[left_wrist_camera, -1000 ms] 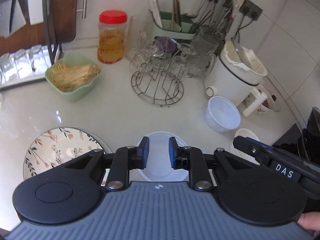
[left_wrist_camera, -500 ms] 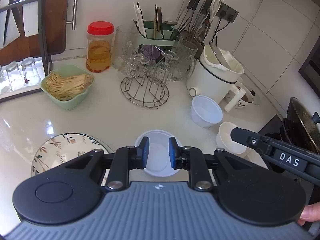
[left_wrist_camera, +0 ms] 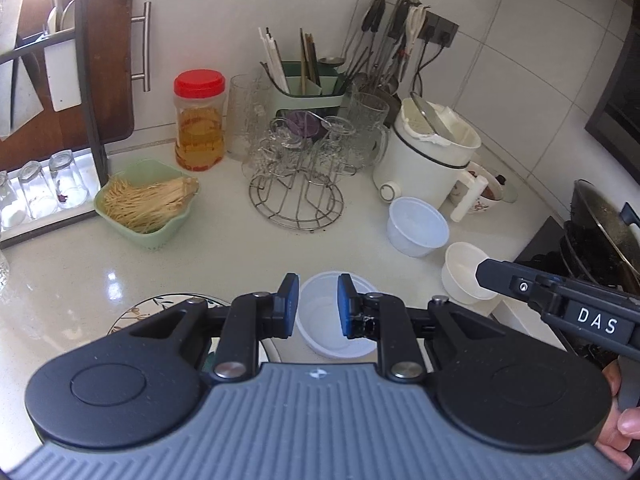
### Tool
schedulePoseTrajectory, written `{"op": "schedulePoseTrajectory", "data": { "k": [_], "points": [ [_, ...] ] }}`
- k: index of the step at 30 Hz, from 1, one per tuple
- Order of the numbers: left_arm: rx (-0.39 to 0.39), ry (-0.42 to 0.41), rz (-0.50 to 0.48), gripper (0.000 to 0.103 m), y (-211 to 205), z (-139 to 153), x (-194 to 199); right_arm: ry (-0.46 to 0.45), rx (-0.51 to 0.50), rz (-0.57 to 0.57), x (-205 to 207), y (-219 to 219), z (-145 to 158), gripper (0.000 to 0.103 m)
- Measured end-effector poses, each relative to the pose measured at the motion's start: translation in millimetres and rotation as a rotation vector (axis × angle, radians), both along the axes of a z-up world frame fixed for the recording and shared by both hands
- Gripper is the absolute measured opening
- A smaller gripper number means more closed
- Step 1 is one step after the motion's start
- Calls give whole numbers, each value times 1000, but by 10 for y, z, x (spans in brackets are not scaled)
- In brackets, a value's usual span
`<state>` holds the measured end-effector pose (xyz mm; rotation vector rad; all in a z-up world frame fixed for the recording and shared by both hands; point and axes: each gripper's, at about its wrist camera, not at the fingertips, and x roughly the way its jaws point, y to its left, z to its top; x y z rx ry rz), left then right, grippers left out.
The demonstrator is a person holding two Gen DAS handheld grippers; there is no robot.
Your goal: Organize plates and bowls
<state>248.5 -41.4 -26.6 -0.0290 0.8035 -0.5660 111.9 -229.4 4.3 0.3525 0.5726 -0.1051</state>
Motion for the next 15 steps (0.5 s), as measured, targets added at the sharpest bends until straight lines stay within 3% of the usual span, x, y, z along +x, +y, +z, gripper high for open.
{"op": "schedulePoseTrajectory", "data": {
  "k": [15],
  "points": [
    [-3,-15,-147,23,-80,-24,-146,43,-28,-157,-380,53,-5,27]
  ]
}}
